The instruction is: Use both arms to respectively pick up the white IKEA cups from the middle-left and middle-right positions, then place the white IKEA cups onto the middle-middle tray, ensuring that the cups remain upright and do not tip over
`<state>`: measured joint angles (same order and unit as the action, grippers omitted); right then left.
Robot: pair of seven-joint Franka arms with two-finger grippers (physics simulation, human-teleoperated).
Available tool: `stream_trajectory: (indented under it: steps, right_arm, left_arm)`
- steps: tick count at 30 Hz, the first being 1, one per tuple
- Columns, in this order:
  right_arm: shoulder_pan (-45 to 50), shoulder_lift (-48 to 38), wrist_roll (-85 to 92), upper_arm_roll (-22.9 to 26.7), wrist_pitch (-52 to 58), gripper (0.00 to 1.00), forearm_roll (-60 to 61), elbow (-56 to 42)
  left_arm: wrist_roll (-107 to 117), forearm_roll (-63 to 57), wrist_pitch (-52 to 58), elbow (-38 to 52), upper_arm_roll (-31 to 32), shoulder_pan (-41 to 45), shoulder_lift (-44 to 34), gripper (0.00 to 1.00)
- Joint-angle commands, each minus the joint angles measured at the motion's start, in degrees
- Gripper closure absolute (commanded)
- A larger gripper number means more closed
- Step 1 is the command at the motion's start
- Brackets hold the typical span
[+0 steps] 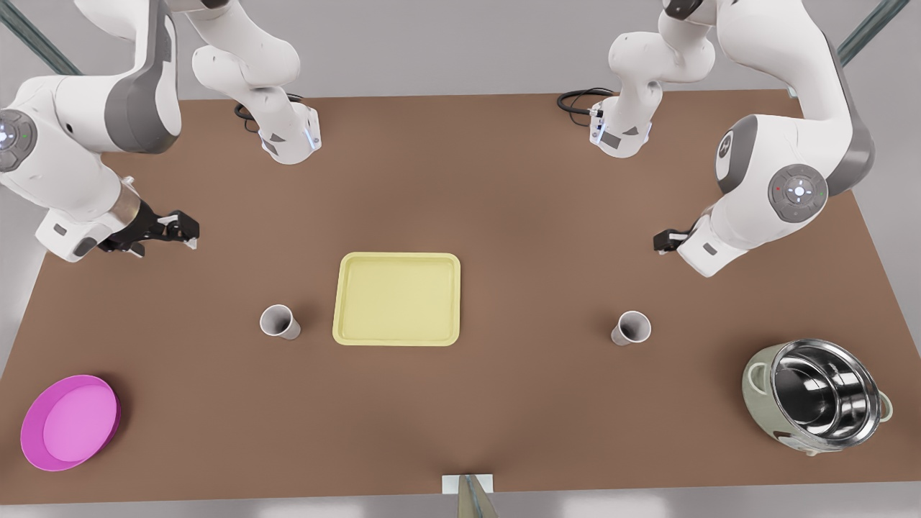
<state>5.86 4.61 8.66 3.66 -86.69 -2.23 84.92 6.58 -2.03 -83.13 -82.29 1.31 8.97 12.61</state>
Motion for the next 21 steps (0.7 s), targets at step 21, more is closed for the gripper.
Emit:
stream_trajectory:
  steps: [21]
  right_arm:
    - [-0.41, 28.27, 2.86, -0.41, -32.75, 0.00, 6.18, 7.19]
  left_arm:
    - [-4.55, 2.90, -36.66, -6.48, -2.46, -3.08, 23.08, 0.00]
